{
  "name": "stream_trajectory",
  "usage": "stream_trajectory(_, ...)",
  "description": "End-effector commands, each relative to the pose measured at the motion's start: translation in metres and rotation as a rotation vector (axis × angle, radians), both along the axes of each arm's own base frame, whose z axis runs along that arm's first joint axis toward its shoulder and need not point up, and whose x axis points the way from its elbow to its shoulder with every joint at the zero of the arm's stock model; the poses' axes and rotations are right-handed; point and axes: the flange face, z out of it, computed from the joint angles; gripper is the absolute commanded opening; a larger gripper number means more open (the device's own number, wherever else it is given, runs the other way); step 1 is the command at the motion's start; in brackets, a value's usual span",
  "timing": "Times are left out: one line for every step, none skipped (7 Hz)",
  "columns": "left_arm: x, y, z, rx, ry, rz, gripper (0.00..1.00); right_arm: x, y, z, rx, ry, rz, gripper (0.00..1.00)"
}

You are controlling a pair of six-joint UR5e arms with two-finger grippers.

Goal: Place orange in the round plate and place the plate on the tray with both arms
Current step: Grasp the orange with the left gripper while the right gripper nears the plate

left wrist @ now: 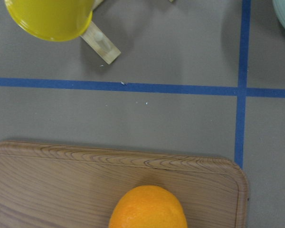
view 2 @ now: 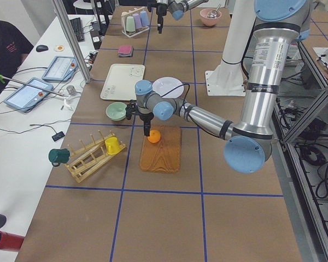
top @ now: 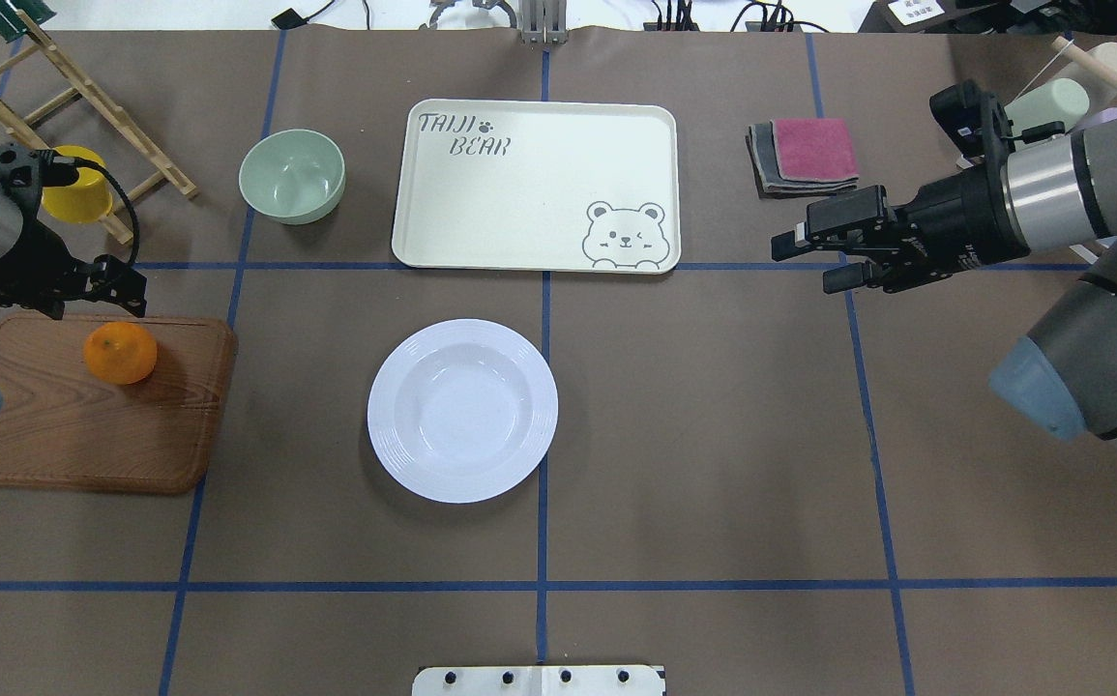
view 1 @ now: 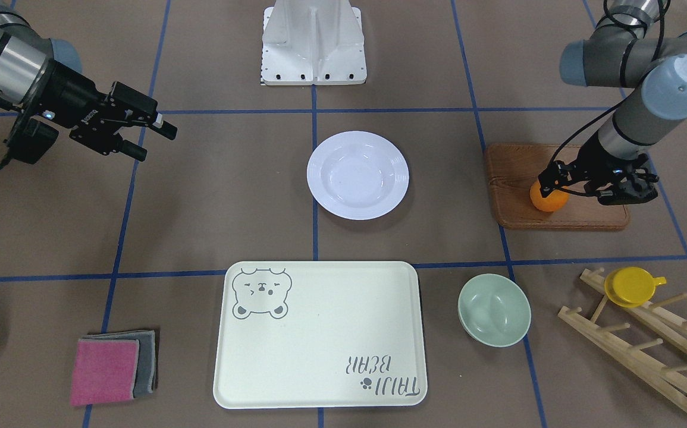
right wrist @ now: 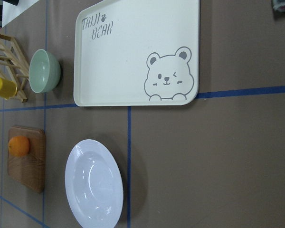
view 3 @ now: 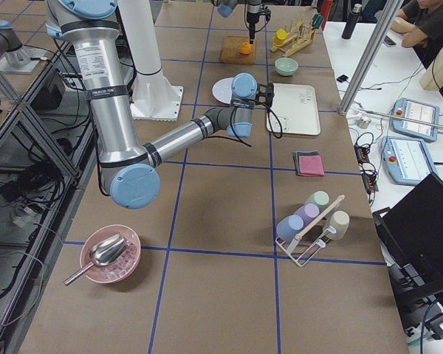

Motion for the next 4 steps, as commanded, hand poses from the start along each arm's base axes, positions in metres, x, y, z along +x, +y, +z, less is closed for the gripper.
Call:
stream_trajectory(0.009,-0.002,0.017,0.007,0.013,-0.006,0.99,-0.016,0.013,-0.013,-0.028,-0.026,0.018,0.99)
stream_trajectory(0.012,0.003,0.021,0.003,0.011,0.002,0.99,-0.018,0.016,-0.012,-0.016,-0.041,0.011,0.99)
stream_trajectory(0.019,0.007,0.022,-0.018,0.011,0.0,0.99,-0.02,0.017,-0.012,-0.011,-0.046,0.007,0.99)
stream_trajectory(0.032,0.016,0.023,-0.033,0.01,0.012,0.99,-0.02,0.018,-0.012,-0.009,-0.049,0.007,0.99)
